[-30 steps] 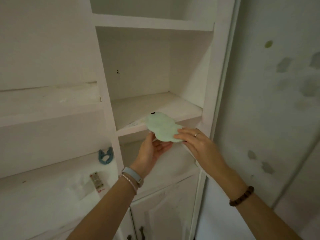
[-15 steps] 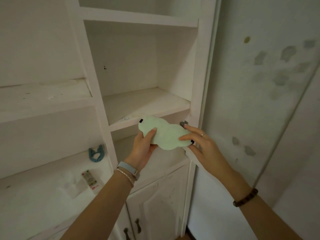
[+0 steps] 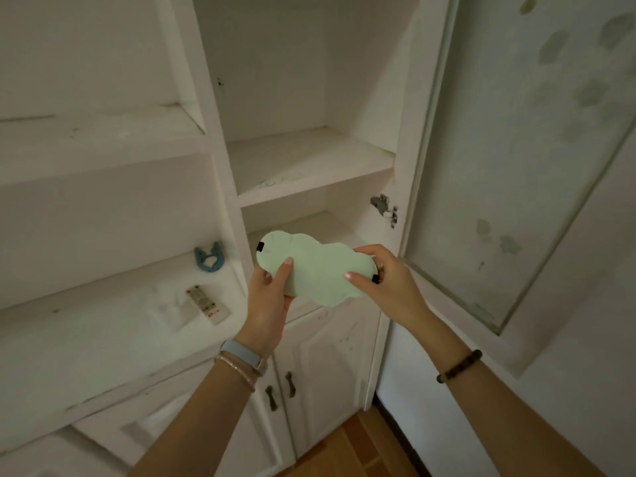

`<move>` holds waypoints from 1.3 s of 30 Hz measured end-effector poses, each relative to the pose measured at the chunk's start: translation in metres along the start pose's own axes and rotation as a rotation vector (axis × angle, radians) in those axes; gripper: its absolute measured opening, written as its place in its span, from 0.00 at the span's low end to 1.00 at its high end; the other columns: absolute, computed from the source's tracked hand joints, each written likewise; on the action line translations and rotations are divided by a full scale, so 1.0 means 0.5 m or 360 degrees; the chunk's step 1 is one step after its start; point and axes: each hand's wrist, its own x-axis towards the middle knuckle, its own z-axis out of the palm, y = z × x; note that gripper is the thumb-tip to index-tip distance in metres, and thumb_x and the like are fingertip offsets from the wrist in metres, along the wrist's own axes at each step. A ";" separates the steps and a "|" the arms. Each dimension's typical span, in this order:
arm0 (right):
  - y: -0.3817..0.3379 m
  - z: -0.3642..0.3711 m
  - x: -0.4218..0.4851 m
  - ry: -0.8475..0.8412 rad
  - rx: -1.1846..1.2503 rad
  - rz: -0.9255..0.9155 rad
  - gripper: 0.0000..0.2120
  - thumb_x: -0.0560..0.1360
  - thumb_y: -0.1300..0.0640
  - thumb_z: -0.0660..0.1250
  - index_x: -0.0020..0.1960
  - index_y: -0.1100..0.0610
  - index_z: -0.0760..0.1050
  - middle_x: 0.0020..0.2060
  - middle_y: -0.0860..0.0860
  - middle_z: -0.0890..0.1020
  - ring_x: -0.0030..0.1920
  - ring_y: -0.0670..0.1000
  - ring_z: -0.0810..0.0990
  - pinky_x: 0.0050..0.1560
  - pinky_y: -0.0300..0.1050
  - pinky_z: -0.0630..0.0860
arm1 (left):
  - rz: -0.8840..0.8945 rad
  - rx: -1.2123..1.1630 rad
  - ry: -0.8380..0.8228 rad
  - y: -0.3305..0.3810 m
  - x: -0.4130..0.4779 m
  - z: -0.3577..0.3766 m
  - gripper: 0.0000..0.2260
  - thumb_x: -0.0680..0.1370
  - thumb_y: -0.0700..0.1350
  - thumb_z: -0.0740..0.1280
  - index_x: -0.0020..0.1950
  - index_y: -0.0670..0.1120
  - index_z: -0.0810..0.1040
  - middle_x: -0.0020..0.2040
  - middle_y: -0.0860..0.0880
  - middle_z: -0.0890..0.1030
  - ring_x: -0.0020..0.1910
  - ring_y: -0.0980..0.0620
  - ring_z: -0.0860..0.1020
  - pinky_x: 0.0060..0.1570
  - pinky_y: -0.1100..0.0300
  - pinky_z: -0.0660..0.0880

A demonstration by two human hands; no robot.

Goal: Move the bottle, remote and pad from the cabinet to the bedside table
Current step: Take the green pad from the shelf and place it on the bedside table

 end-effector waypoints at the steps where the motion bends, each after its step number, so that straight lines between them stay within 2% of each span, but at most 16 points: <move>1: 0.000 0.006 -0.005 -0.0017 -0.0018 -0.0015 0.17 0.72 0.55 0.74 0.59 0.53 0.75 0.49 0.46 0.80 0.48 0.45 0.80 0.40 0.31 0.76 | 0.0039 0.0086 0.0072 0.003 -0.011 -0.016 0.14 0.79 0.42 0.64 0.64 0.45 0.73 0.57 0.49 0.82 0.55 0.51 0.80 0.50 0.55 0.79; 4: 0.005 0.017 -0.019 -0.0113 -0.0091 -0.0069 0.14 0.73 0.56 0.72 0.58 0.53 0.75 0.46 0.45 0.79 0.44 0.41 0.77 0.38 0.27 0.72 | 0.0164 0.0374 0.0261 0.007 -0.051 -0.060 0.08 0.79 0.43 0.65 0.57 0.45 0.74 0.48 0.48 0.83 0.46 0.53 0.82 0.40 0.61 0.79; 6: 0.011 0.028 -0.030 -0.0221 -0.0095 -0.0103 0.14 0.74 0.56 0.70 0.59 0.53 0.75 0.48 0.48 0.80 0.45 0.44 0.78 0.39 0.27 0.72 | 0.0204 0.0545 0.0347 0.003 -0.086 -0.084 0.09 0.79 0.42 0.65 0.57 0.42 0.72 0.44 0.46 0.83 0.39 0.54 0.83 0.36 0.63 0.79; 9: 0.021 0.048 -0.058 -0.0417 -0.0072 -0.0127 0.13 0.75 0.57 0.69 0.59 0.52 0.74 0.50 0.48 0.80 0.47 0.47 0.78 0.40 0.29 0.73 | 0.0193 0.0718 0.0473 -0.015 -0.153 -0.116 0.11 0.79 0.43 0.64 0.58 0.40 0.71 0.46 0.43 0.82 0.41 0.49 0.83 0.36 0.61 0.79; 15: 0.039 0.082 -0.165 -0.0770 -0.0014 -0.0202 0.14 0.76 0.58 0.69 0.61 0.54 0.75 0.50 0.48 0.80 0.47 0.47 0.78 0.41 0.29 0.73 | 0.0140 0.0944 0.0777 -0.064 -0.336 -0.166 0.09 0.79 0.45 0.64 0.55 0.42 0.71 0.45 0.44 0.81 0.42 0.50 0.82 0.39 0.51 0.81; 20: 0.031 0.141 -0.265 -0.1055 0.0009 -0.0242 0.13 0.77 0.58 0.68 0.61 0.55 0.73 0.48 0.48 0.78 0.43 0.41 0.77 0.36 0.26 0.72 | 0.0136 0.1244 0.1069 -0.092 -0.519 -0.211 0.08 0.79 0.46 0.63 0.53 0.42 0.70 0.42 0.45 0.80 0.34 0.55 0.81 0.36 0.55 0.81; 24: -0.003 0.207 -0.348 -0.1299 0.0004 -0.0360 0.12 0.78 0.56 0.65 0.62 0.54 0.72 0.52 0.49 0.79 0.50 0.48 0.78 0.45 0.34 0.75 | 0.0091 0.1265 0.1327 -0.089 -0.658 -0.252 0.06 0.79 0.45 0.64 0.52 0.45 0.70 0.41 0.45 0.80 0.34 0.51 0.81 0.35 0.55 0.80; 27: -0.050 0.255 -0.417 -0.1490 0.0035 -0.0448 0.11 0.79 0.57 0.64 0.62 0.54 0.72 0.51 0.48 0.78 0.49 0.47 0.77 0.40 0.29 0.73 | 0.0081 0.1246 0.1569 -0.078 -0.760 -0.273 0.06 0.79 0.44 0.64 0.52 0.43 0.70 0.42 0.46 0.80 0.35 0.51 0.81 0.31 0.66 0.76; 29: -0.086 0.287 -0.466 -0.1608 0.0053 -0.0493 0.11 0.79 0.56 0.63 0.61 0.54 0.72 0.50 0.48 0.78 0.49 0.47 0.77 0.40 0.31 0.73 | 0.0089 0.1242 0.1729 -0.070 -0.831 -0.286 0.07 0.79 0.44 0.64 0.53 0.41 0.70 0.43 0.46 0.80 0.35 0.52 0.81 0.30 0.68 0.75; 31: -0.128 0.317 -0.520 -0.1720 0.0090 -0.0555 0.11 0.79 0.57 0.63 0.61 0.54 0.72 0.50 0.48 0.78 0.49 0.47 0.77 0.41 0.32 0.73 | 0.0105 0.1192 0.1881 -0.062 -0.907 -0.301 0.08 0.79 0.44 0.64 0.54 0.41 0.70 0.43 0.44 0.81 0.36 0.51 0.81 0.30 0.67 0.75; 36: -0.228 0.392 -0.691 -0.1991 0.0195 -0.0706 0.10 0.79 0.58 0.64 0.60 0.53 0.73 0.48 0.46 0.79 0.46 0.42 0.77 0.38 0.27 0.72 | 0.0148 0.1121 0.2238 -0.041 -1.120 -0.334 0.08 0.79 0.46 0.64 0.53 0.43 0.70 0.45 0.44 0.80 0.36 0.50 0.81 0.32 0.64 0.78; 39: -0.283 0.432 -0.824 -0.2150 0.0204 -0.0810 0.11 0.78 0.57 0.64 0.61 0.53 0.73 0.49 0.48 0.79 0.47 0.47 0.79 0.38 0.29 0.71 | 0.0144 0.1097 0.2431 -0.034 -1.268 -0.349 0.09 0.79 0.46 0.63 0.54 0.42 0.71 0.45 0.45 0.80 0.37 0.49 0.81 0.34 0.60 0.79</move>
